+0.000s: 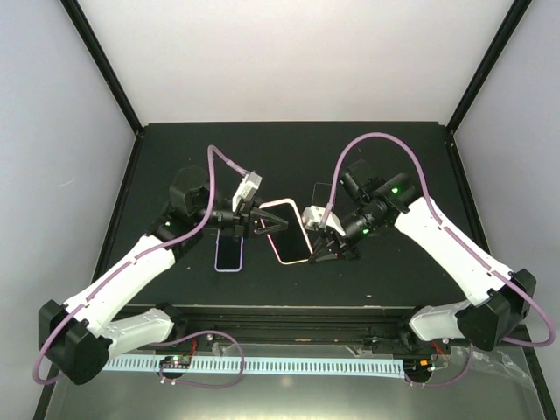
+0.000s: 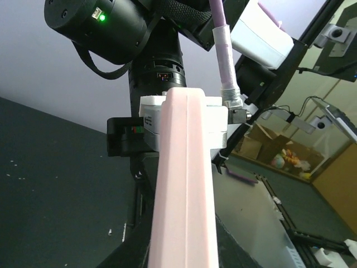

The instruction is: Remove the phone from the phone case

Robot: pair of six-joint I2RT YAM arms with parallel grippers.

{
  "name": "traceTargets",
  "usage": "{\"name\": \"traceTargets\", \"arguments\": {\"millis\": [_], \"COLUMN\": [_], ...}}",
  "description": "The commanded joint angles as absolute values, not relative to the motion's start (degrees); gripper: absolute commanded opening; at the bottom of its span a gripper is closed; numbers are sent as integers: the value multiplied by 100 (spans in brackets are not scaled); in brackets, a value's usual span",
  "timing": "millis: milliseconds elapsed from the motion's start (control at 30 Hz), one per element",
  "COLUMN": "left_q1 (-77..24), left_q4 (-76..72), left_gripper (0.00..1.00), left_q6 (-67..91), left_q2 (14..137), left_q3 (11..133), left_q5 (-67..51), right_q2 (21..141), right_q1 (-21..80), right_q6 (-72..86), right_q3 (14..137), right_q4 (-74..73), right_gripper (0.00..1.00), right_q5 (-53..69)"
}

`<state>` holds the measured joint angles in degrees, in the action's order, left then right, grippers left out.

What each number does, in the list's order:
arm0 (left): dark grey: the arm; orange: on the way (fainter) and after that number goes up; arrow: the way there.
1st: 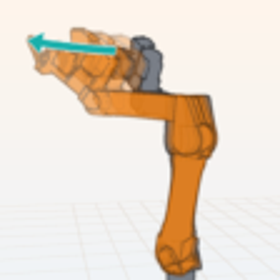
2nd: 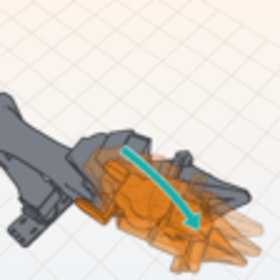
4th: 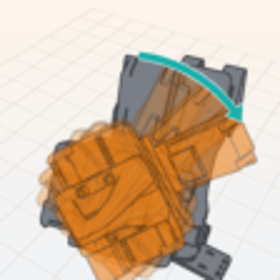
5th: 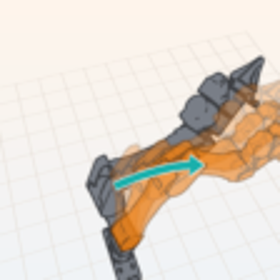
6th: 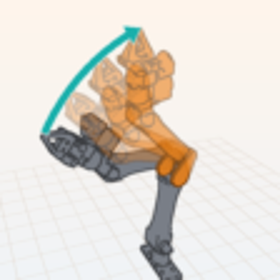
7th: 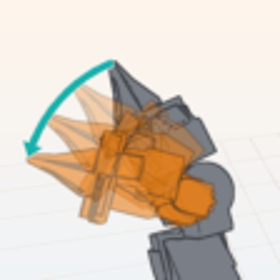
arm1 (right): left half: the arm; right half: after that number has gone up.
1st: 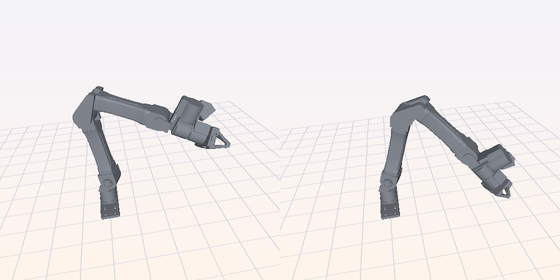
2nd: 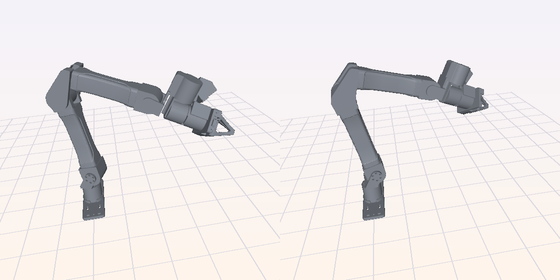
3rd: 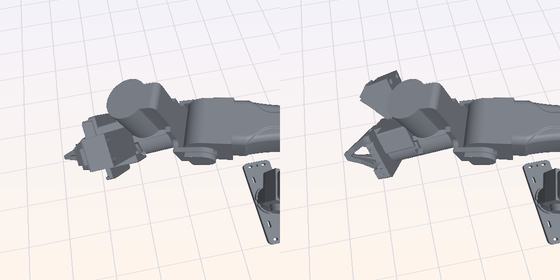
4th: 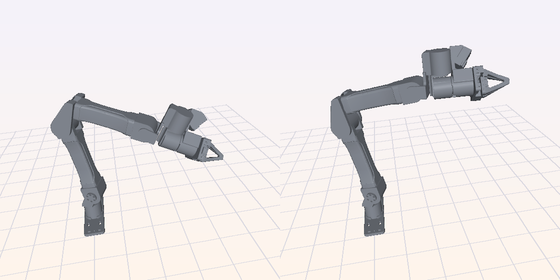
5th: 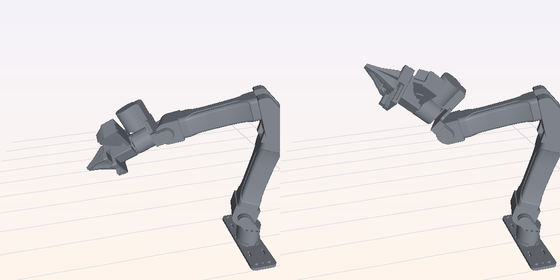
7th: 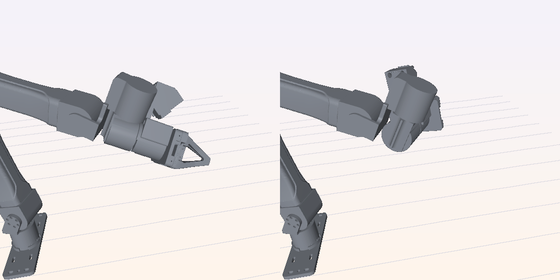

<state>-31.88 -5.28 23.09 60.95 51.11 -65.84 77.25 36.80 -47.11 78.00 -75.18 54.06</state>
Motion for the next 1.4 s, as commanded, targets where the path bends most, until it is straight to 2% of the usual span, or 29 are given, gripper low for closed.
{"name": "traceTargets", "arguments": {"millis": [0,433,533,1067,1200,1367], "left_q1": [-3180,-3189,-3202,-3312,-3321,-3330], "left_q4": [-1371,-1458,-1635,-1756,-1788,-1741], "left_gripper": [2,2,2,2,2,2], "left_q6": [2985,3457,3641,3913,3881,3869], "left_q2": [6076,5872,5758,5848,5881,5924], "left_q3": [5156,5166,5066,5029,5027,5007], "left_q5": [-7254,-7484,-7566,-7608,-7632,-7637], "right_q2": [7634,7796,7787,7677,7577,7530], "right_q1": [3757,4045,4072,4112,4117,4130], "right_q6": [-4936,-5073,-5198,-5488,-5540,-5397], "right_q3": [7921,8135,8142,8371,8349,8302], "right_q4": [-7452,-7649,-7771,-7777,-7730,-7509], "right_gripper": [1,1,8,14,20,18], "right_q5": [4947,4280,4146,2942,2874,2631]}}
